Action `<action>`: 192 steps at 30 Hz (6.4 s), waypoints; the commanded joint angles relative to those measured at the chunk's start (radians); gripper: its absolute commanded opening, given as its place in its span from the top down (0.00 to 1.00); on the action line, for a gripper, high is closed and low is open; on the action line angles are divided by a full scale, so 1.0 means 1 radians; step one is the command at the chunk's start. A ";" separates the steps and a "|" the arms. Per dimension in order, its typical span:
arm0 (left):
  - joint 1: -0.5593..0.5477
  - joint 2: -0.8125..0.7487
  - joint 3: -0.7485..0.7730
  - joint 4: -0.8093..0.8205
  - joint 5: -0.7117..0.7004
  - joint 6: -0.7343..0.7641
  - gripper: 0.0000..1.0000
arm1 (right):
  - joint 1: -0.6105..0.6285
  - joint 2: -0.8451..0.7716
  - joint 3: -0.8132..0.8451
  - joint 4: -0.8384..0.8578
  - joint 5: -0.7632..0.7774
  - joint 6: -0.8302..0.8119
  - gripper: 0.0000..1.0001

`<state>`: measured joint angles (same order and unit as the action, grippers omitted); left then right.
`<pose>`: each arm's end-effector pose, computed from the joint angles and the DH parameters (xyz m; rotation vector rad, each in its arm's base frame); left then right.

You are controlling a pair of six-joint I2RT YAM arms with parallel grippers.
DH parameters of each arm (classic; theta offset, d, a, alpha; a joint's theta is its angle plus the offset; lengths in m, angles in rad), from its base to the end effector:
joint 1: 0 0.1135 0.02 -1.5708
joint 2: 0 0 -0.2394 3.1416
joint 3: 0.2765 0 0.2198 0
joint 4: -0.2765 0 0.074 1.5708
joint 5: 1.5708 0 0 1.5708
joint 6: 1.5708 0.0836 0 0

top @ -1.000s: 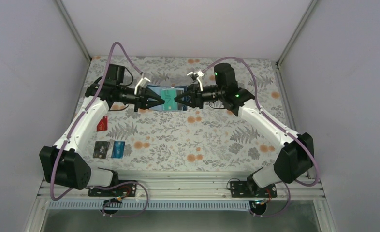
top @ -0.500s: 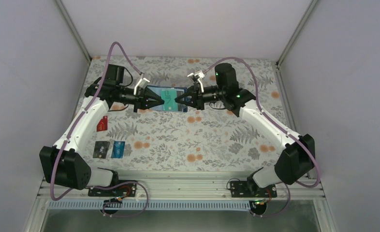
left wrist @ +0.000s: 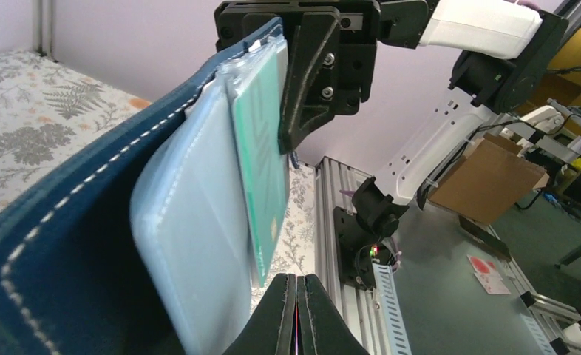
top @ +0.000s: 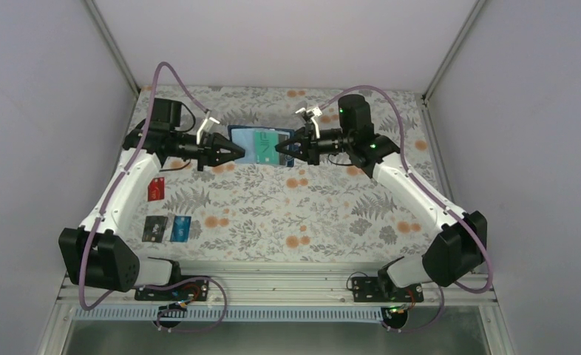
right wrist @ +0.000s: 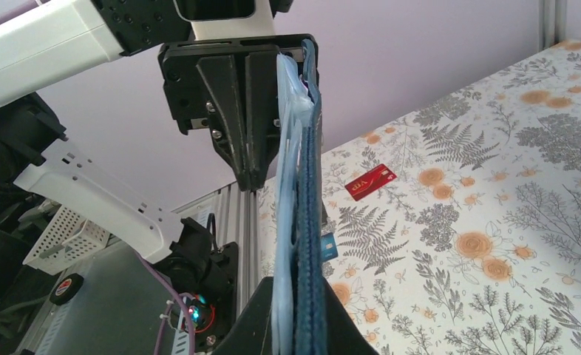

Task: Take the credit cards out of the card holder

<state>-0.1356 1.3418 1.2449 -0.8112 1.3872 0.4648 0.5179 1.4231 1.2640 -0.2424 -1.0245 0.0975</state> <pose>0.2236 -0.1135 0.3155 1.0738 1.6432 -1.4415 0.2350 0.2161 0.3301 -1.0861 1.7078 1.3967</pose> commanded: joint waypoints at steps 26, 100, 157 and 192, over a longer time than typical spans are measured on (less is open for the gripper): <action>-0.113 0.042 0.019 0.041 -0.028 0.007 0.98 | 0.031 0.018 0.018 0.009 -0.101 -0.030 0.93; -0.187 0.077 0.026 0.180 -0.219 -0.116 0.87 | 0.004 -0.031 -0.031 -0.054 -0.195 -0.117 0.93; 0.269 -0.038 -0.086 0.098 -0.325 -0.167 0.98 | -0.110 -0.060 -0.139 0.036 -0.091 -0.026 0.96; 0.524 0.520 -0.170 -0.155 -0.908 0.050 0.98 | -0.116 -0.040 -0.140 -0.097 0.088 -0.112 0.96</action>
<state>0.3901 1.8301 1.0733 -0.9215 0.5594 0.4515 0.4107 1.3720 1.1034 -0.3344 -0.9337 0.0063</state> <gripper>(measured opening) 0.028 0.084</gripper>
